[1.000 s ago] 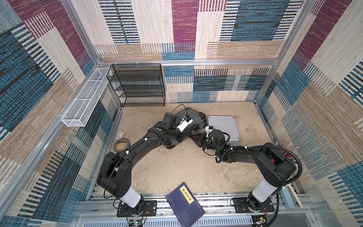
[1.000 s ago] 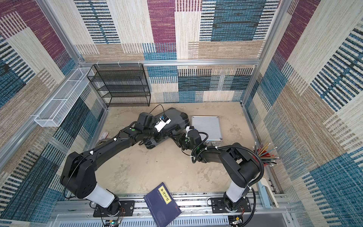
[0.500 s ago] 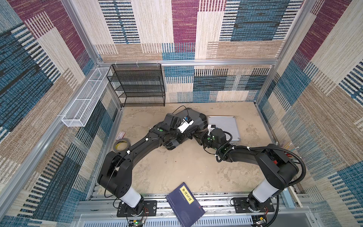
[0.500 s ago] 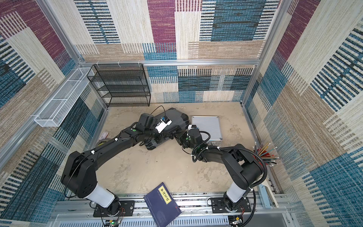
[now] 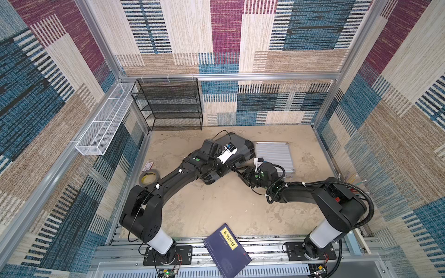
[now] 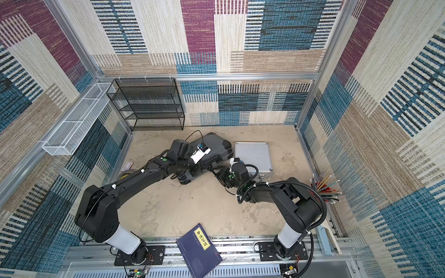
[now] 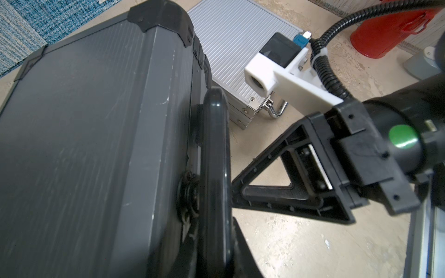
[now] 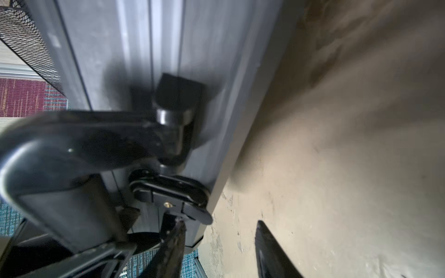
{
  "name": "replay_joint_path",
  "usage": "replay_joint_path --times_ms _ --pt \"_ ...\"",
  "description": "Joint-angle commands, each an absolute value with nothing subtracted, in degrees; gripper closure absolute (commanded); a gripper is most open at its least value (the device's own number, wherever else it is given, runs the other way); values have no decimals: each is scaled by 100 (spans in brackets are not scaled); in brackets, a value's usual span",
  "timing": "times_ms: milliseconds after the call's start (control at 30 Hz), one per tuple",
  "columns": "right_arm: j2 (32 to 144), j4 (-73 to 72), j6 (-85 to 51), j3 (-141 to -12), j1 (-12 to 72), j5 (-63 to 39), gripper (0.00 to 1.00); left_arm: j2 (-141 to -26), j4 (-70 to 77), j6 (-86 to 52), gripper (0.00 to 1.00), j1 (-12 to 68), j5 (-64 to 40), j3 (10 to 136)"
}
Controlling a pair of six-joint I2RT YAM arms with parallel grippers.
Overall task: Open the poker set cases
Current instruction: Open the fastener on the poker set case.
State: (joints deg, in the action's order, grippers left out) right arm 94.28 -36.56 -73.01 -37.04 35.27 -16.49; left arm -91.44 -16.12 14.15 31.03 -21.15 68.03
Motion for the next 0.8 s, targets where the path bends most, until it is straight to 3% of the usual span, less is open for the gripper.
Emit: replay_joint_path --times_ms 0,233,767 --pt "9415 -3912 -7225 -3810 3555 -1667 49 -9075 -1071 1441 100 3112 -2536 6855" --pt "9626 -4140 -7329 -3892 3570 -1670 48 -9037 -1089 1441 100 3111 -2551 6864" --pt "9705 -4472 -7628 -4025 3604 -1547 60 -9044 -1073 1406 100 3111 -2594 6855"
